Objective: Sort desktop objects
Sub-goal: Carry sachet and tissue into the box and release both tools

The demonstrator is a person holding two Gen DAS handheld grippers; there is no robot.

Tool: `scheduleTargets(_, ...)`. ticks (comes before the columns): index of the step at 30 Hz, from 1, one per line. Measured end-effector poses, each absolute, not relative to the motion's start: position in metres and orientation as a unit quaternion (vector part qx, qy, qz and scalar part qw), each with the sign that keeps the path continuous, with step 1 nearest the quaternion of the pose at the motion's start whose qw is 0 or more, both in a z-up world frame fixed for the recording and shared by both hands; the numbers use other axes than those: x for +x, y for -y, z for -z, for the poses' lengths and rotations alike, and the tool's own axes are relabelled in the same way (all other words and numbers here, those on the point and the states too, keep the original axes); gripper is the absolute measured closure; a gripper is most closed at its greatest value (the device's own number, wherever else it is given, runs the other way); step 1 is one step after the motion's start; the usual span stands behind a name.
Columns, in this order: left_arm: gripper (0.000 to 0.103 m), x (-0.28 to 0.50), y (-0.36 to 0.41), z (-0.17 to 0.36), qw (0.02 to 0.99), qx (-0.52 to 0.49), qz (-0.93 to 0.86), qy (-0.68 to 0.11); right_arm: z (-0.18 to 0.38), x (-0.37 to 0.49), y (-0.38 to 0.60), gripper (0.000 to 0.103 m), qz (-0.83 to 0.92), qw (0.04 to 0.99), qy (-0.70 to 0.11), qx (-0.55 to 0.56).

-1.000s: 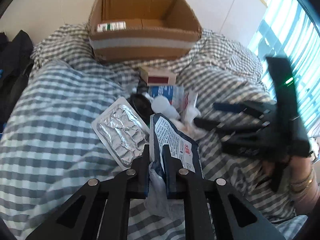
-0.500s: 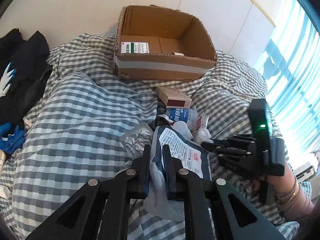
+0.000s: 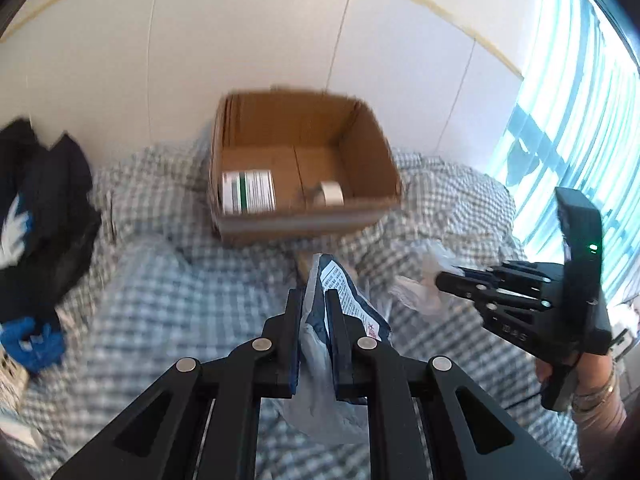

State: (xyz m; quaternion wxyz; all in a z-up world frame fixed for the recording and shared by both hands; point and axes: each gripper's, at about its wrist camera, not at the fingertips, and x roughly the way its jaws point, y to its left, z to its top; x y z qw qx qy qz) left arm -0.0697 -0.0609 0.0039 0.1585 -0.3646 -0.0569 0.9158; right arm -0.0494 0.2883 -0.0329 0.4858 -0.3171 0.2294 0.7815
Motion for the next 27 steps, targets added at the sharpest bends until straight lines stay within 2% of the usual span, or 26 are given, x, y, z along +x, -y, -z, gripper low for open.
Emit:
scheduleTargets(12, 0.092, -0.154, 0.048, -0.050, 0.143, -0.321, -0.935, 0.041, -0.031, -0.044, -0.353, 0.094, -0.795, 0.508, -0.193, -0.268)
scheduleTargets(19, 0.092, -0.211, 0.027, -0.047, 0.146, -0.322, -0.935, 0.033, -0.033, -0.044, -0.406, 0.094, -0.799, 0.508, -0.196, -0.257)
scheduleTargets(27, 0.092, -0.280, 0.011, -0.023, 0.133, -0.336, -0.932, 0.023, -0.011, -0.042, -0.485, 0.094, -0.792, 0.508, -0.211, -0.267)
